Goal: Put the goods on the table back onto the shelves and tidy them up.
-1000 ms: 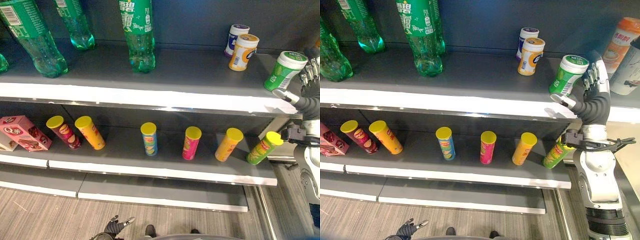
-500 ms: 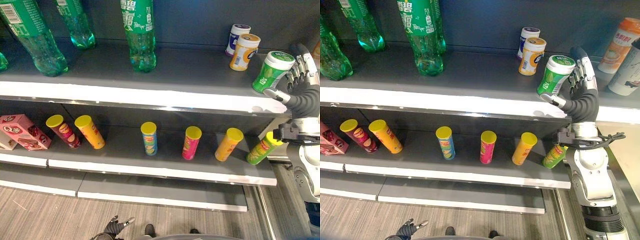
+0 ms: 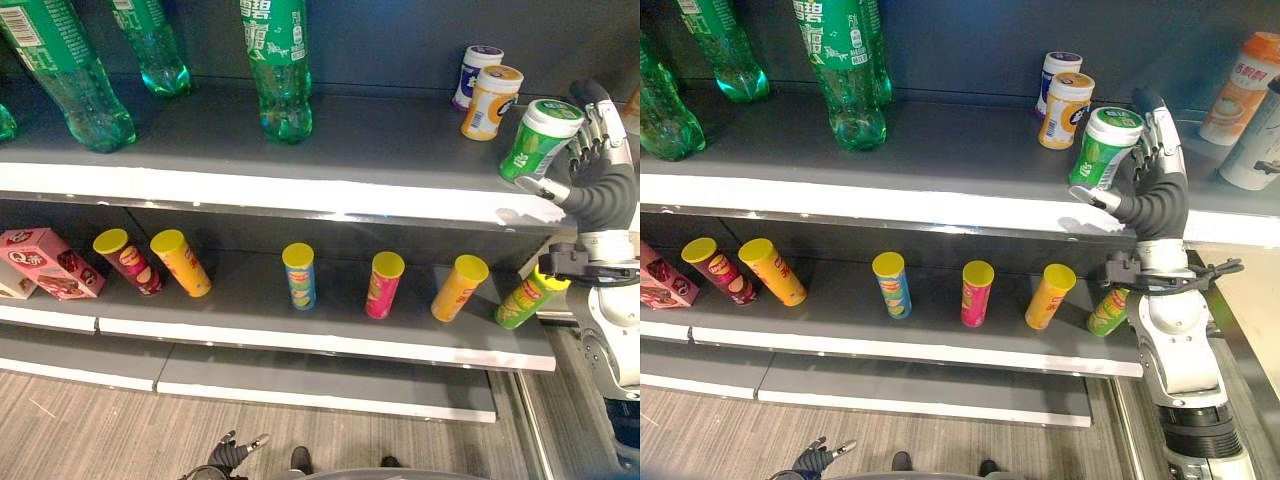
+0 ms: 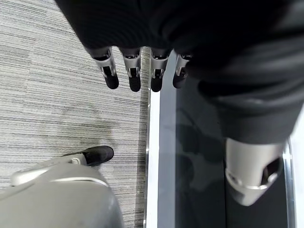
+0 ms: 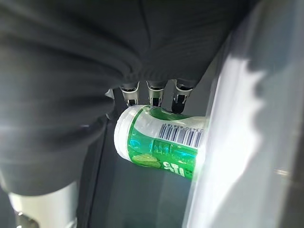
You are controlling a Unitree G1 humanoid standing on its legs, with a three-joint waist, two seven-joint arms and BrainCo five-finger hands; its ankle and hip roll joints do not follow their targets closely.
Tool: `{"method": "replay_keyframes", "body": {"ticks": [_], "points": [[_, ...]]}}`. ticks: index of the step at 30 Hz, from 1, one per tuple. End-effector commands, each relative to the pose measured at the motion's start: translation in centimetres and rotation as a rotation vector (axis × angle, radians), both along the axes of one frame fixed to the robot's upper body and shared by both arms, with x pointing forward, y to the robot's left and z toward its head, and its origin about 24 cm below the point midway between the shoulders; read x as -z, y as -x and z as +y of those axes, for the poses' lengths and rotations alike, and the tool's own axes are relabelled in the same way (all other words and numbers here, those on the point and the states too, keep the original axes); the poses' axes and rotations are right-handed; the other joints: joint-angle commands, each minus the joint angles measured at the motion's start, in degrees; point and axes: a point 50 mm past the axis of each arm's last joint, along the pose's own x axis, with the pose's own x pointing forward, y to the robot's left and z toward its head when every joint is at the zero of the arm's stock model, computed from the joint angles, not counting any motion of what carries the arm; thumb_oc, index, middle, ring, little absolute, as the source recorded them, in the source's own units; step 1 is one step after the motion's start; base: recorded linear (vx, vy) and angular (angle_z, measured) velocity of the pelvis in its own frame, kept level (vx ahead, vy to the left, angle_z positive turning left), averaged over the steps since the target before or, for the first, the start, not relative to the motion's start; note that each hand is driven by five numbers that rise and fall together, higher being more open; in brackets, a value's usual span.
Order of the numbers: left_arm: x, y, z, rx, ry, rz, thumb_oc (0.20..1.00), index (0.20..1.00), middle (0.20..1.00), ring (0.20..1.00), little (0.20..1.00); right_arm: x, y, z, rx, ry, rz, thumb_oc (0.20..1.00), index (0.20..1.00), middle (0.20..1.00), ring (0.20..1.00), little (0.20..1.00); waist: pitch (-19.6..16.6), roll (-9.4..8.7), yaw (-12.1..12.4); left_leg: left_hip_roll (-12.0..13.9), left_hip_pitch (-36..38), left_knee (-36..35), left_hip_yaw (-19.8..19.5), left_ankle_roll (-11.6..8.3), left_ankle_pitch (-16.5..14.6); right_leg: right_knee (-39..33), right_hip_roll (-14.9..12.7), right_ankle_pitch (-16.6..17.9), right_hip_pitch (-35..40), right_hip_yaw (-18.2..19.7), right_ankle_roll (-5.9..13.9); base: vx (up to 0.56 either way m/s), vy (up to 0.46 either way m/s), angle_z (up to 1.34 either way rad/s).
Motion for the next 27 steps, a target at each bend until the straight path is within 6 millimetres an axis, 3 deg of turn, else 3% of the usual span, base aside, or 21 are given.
{"method": "replay_keyframes", "body": {"ticks": [1, 27], "points": [[-1.0, -3.3, 1.0, 0.064, -0.067, -0.075, 1.0, 1.0, 1.0, 1.0, 1.0, -0.5, -0.5, 1.4, -0.047, -0.031, -0.025, 1.0, 1.0, 1.0, 1.0, 1.0, 1.62, -1.43, 3.8, 2.47, 3.56, 3.38, 0.92, -2.65, -7.38, 1.12, -7.3, 0.35, -1.75, -1.16, 7.49, 0.0, 0.0, 0.0], [-1.0, -3.4, 0.8, 0.054, -0.068, -0.081, 1.0, 1.0, 1.0, 1.0, 1.0, -0.5, -0.6, 2.4, -0.08, -0.014, -0.023, 1.0, 1.0, 1.0, 1.0, 1.0, 1.99, -1.27, 3.82, 2.54, 3.5, 3.36, 0.8, -2.69, -7.31, 1.19, -7.41, 0.38, -1.79, -1.38, 7.35, 0.0, 0.0, 0.0]]}}
